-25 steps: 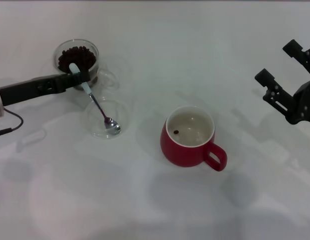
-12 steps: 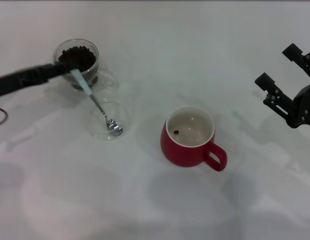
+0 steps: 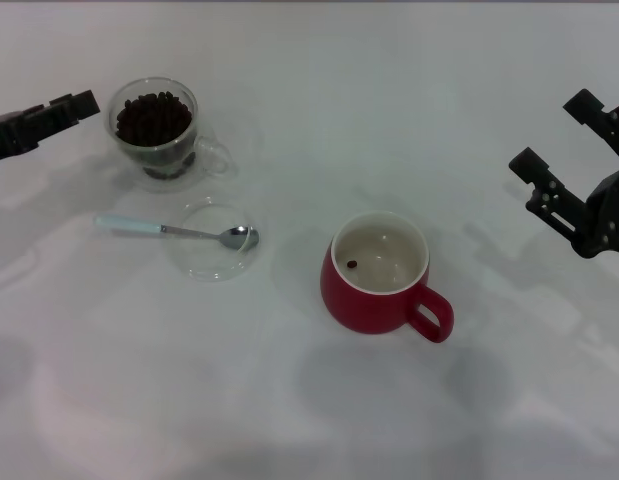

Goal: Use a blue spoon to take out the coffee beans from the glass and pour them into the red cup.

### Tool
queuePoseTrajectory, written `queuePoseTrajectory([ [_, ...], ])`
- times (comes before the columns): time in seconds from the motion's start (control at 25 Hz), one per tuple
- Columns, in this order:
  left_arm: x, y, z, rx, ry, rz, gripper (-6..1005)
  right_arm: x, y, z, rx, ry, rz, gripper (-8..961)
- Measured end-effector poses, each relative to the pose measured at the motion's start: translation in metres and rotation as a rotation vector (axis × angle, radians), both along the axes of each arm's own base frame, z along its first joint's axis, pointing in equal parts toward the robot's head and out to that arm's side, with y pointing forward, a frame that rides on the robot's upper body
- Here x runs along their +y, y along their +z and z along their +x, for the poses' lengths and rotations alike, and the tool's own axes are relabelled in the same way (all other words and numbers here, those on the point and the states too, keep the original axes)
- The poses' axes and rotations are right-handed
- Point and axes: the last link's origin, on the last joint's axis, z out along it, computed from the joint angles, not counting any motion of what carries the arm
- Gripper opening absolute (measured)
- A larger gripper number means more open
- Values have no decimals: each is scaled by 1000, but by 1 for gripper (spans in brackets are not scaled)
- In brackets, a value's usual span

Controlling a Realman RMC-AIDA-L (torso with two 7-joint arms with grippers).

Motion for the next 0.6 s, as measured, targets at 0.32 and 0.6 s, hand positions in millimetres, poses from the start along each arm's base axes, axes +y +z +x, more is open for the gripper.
queuePoseTrajectory([
  [0.32, -12, 22, -17, 46, -34, 110, 479, -1, 1, -1, 4, 7, 2, 798],
  [0.6, -58, 58, -59, 208, -60, 436, 475, -7, 5, -2, 14, 29, 26, 798],
])
